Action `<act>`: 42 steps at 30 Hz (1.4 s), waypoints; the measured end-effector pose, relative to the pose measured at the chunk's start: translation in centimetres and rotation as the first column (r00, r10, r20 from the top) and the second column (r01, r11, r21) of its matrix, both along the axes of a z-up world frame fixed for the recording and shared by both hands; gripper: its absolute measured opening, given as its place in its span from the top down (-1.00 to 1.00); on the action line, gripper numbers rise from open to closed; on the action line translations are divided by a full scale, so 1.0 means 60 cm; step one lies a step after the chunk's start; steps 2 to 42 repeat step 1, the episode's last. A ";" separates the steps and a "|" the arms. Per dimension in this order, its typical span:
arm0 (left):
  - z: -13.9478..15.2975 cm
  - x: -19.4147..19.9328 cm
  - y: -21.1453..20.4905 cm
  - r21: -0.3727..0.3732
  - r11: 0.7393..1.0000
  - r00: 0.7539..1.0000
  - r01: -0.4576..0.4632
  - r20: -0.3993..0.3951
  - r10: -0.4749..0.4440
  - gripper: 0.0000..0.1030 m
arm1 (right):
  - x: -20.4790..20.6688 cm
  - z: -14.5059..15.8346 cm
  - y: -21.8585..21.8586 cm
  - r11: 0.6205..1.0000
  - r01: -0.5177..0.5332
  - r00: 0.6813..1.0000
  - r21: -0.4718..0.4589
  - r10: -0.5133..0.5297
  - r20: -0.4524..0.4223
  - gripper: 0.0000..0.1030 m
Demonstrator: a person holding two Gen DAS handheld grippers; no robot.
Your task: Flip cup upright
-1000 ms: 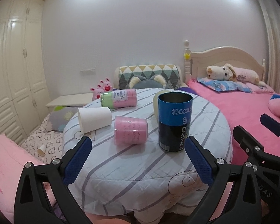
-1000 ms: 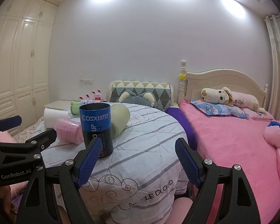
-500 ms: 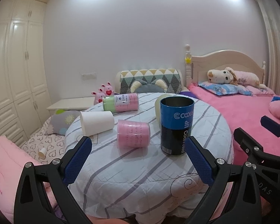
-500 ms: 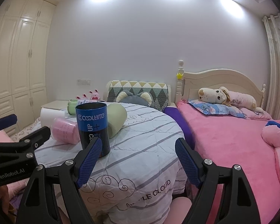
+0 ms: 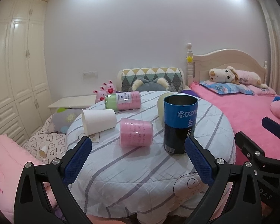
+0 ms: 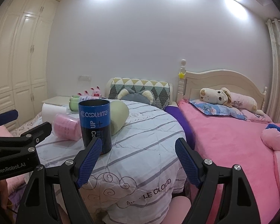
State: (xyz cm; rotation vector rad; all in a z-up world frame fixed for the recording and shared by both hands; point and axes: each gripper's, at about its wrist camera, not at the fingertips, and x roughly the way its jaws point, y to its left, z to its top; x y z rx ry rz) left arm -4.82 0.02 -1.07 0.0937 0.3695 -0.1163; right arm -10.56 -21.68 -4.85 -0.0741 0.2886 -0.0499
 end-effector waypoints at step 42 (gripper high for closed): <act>0.000 0.001 -0.001 0.006 1.000 1.000 -0.002 -0.004 0.002 -0.96 | 0.000 0.000 0.001 1.000 -0.002 1.000 0.000 0.002 -0.002 -0.60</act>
